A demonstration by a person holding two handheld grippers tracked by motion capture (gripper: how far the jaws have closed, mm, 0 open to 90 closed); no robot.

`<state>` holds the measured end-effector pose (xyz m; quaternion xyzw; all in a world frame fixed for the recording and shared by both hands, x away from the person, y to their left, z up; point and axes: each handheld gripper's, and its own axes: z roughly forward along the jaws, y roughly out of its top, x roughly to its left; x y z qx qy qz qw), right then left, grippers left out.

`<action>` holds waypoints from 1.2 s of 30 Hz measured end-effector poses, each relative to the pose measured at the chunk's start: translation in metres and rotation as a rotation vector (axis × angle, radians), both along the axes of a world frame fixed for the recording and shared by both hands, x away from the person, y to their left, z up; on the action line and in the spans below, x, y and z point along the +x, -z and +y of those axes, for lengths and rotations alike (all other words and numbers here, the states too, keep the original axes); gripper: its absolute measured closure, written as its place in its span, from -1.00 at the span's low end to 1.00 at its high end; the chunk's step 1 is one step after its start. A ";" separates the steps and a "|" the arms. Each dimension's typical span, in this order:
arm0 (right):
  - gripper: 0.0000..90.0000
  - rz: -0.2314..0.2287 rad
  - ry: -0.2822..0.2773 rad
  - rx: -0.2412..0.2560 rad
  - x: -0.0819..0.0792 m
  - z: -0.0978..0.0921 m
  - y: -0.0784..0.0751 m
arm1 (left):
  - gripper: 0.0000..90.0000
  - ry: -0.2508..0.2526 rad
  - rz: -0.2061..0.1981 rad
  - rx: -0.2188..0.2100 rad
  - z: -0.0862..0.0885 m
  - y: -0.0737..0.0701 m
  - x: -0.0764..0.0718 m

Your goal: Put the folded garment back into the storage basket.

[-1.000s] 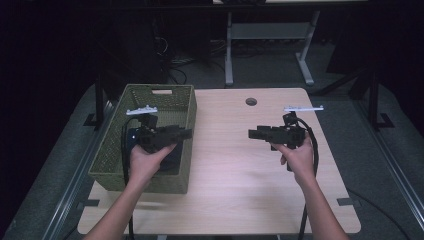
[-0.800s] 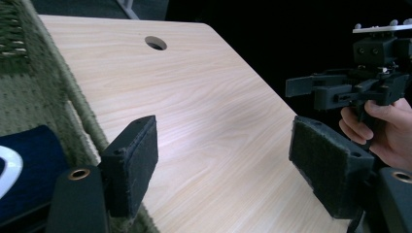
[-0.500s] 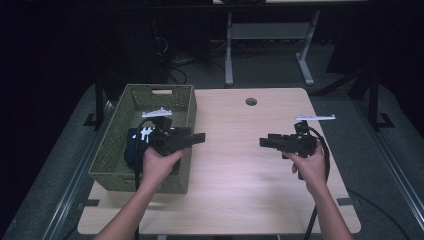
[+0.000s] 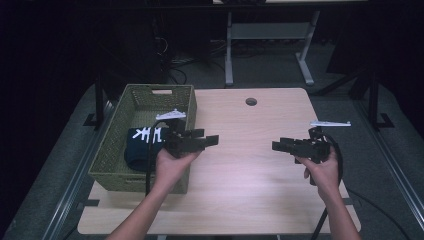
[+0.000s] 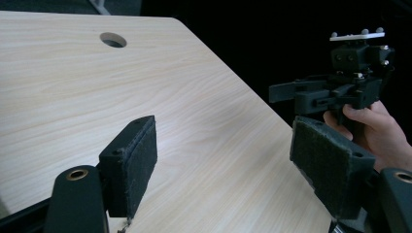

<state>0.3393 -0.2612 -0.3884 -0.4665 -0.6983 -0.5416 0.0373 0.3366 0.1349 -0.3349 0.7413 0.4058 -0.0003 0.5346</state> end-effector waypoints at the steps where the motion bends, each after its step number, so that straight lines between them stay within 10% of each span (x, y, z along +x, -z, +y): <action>1: -0.24 0.002 0.003 -0.002 -0.001 -0.002 0.001 | -0.45 0.004 -0.001 0.006 -0.003 0.000 0.000; 36: -0.26 0.055 0.082 -0.043 -0.037 -0.051 0.042 | -0.51 0.091 0.011 0.040 -0.059 0.036 -0.023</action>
